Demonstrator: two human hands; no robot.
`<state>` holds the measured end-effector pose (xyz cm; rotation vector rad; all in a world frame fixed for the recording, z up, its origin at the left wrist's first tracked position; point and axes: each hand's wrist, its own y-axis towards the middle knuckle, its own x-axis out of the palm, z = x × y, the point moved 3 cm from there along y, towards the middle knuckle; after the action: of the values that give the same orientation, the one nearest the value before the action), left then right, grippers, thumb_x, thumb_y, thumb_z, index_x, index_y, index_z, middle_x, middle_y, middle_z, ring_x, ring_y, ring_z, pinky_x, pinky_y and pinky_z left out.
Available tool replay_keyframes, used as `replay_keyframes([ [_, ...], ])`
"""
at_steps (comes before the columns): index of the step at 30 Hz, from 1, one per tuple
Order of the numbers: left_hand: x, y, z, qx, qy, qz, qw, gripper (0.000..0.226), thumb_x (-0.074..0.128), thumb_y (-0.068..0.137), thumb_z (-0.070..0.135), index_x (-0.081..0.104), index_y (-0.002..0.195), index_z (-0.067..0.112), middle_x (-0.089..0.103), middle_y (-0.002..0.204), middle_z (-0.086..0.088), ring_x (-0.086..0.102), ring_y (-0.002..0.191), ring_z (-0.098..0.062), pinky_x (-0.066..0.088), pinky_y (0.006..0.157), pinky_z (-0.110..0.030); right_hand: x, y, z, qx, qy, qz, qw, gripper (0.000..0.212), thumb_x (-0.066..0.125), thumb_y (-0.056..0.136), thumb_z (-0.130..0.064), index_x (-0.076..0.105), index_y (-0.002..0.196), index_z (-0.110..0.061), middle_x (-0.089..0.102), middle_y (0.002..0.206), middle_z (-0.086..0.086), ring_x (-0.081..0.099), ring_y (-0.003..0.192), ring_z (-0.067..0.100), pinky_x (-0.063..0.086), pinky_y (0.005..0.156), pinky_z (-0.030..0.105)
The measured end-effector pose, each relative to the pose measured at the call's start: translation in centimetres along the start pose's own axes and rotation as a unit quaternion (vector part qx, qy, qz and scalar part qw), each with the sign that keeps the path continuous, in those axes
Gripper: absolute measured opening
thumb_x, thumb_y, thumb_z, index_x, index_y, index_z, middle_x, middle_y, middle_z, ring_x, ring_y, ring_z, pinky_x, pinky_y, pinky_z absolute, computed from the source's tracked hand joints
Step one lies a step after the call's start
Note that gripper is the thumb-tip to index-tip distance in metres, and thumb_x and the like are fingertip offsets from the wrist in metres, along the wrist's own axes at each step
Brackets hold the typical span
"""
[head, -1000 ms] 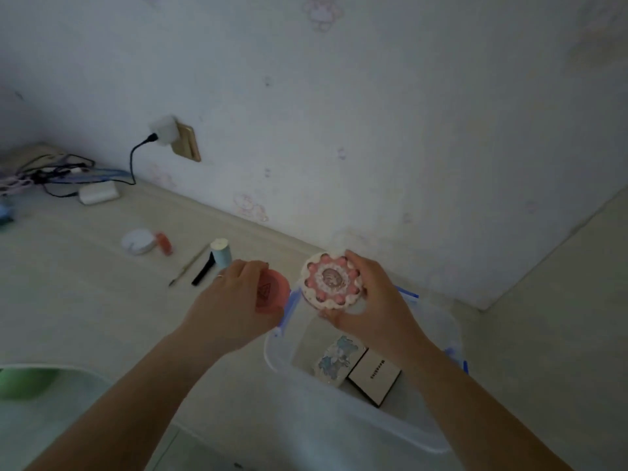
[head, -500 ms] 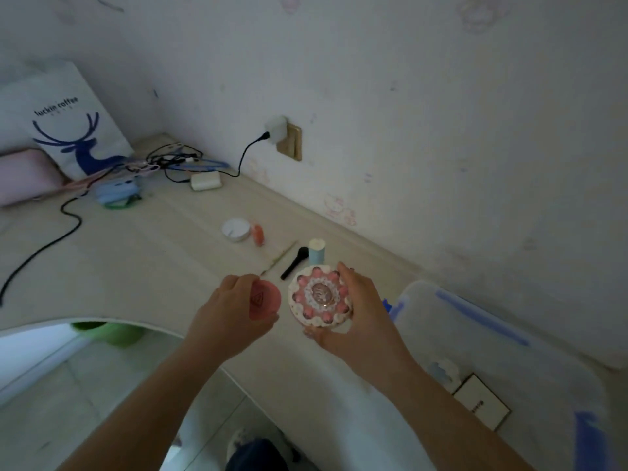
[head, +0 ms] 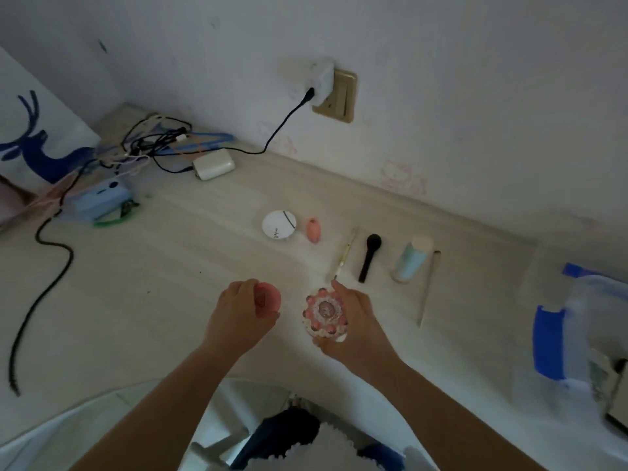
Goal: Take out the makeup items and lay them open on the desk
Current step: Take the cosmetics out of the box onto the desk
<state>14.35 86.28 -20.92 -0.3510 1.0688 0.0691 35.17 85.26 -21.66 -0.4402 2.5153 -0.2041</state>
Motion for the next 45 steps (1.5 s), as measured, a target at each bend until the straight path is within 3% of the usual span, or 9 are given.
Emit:
replay_keyframes([
  [3,0.0,2.3,-2.6,0.03,0.021,-0.025,0.999,0.067,0.076,0.067,0.03,0.052,0.125,0.007,0.056,0.118,-0.017,0.052,0.112,-0.038,0.045,0.093,-0.045,2.8,2.1,-0.5,0.036,-0.009,0.012,0.999,0.094,0.079,0.071,-0.025,0.022,0.145,-0.029,0.027,0.135,-0.001,0.046,0.119,0.016,0.048,0.092,0.02],
  [6,-0.3,4.3,-4.1,0.038,0.021,-0.05,0.998,0.071,0.077,0.067,0.028,0.049,0.129,0.008,0.051,0.125,-0.016,0.047,0.119,-0.038,0.042,0.098,-0.044,4.5,3.8,-1.0,0.061,-0.017,0.019,0.998,0.093,0.08,0.07,-0.025,0.023,0.144,-0.03,0.028,0.135,-0.001,0.048,0.119,0.02,0.051,0.093,0.03],
  [11,-0.5,6.9,-5.2,0.038,-0.003,-0.058,0.998,0.072,0.077,0.068,0.027,0.047,0.132,0.011,0.047,0.13,-0.013,0.045,0.121,-0.035,0.04,0.1,-0.042,6.1,6.0,-1.5,0.055,-0.008,0.006,0.998,0.095,0.079,0.071,-0.023,0.021,0.145,-0.03,0.03,0.136,-0.003,0.045,0.116,0.011,0.046,0.092,0.022],
  [21,-0.8,10.5,-6.4,0.019,-0.022,-0.03,0.999,0.069,0.076,0.07,0.028,0.048,0.131,0.012,0.046,0.13,-0.012,0.043,0.122,-0.035,0.037,0.101,-0.042,7.3,10.1,-1.7,0.05,-0.067,0.034,0.996,0.099,0.083,0.066,-0.027,0.023,0.146,-0.021,0.037,0.142,0.001,0.036,0.131,0.018,0.036,0.108,0.033],
  [27,-0.5,11.1,-6.9,0.035,-0.01,-0.025,0.999,0.071,0.077,0.067,0.027,0.049,0.131,0.013,0.047,0.128,-0.011,0.045,0.118,-0.036,0.04,0.098,-0.043,7.3,10.4,-1.6,0.044,-0.121,0.022,0.991,0.098,0.08,0.069,-0.032,0.021,0.146,-0.022,0.031,0.146,0.0,0.029,0.135,0.019,0.026,0.112,0.033],
  [35,-0.9,10.7,-6.3,0.04,0.002,-0.059,0.997,0.085,0.074,0.074,0.032,0.03,0.145,0.013,0.036,0.142,-0.012,0.034,0.131,-0.035,0.034,0.104,-0.045,7.3,10.0,-1.6,0.048,-0.111,0.028,0.992,0.105,0.078,0.068,-0.044,0.013,0.148,-0.025,0.015,0.154,0.003,0.017,0.143,0.02,0.025,0.116,0.043],
  [37,-1.9,10.1,-5.1,0.074,-0.039,-0.011,0.996,0.074,0.068,0.077,0.033,0.038,0.14,0.009,0.043,0.139,-0.014,0.038,0.13,-0.035,0.036,0.103,-0.047,6.4,9.4,-2.4,0.037,-0.08,0.06,0.994,0.098,0.076,0.072,-0.044,0.015,0.148,-0.027,0.015,0.154,-0.001,0.017,0.143,0.016,0.027,0.115,0.034],
  [40,-3.4,8.7,-1.6,0.173,-0.14,0.018,0.975,0.054,0.064,0.081,0.024,0.049,0.131,0.01,0.055,0.126,-0.011,0.051,0.118,-0.028,0.044,0.099,-0.045,3.8,7.7,-4.2,0.02,-0.025,0.137,0.99,0.081,0.073,0.078,-0.031,0.027,0.144,-0.029,0.031,0.144,-0.011,0.032,0.133,0.004,0.027,0.107,0.015],
  [45,-5.0,5.5,6.0,0.272,-0.227,0.004,0.935,0.048,0.064,0.085,0.024,0.048,0.13,0.021,0.049,0.119,0.026,0.052,0.115,-0.003,0.043,0.097,-0.027,-1.4,3.7,-5.9,-0.014,0.074,0.241,0.968,0.048,0.069,0.083,-0.021,0.046,0.118,-0.044,0.054,0.12,-0.013,0.051,0.114,-0.004,0.042,0.098,0.018],
])
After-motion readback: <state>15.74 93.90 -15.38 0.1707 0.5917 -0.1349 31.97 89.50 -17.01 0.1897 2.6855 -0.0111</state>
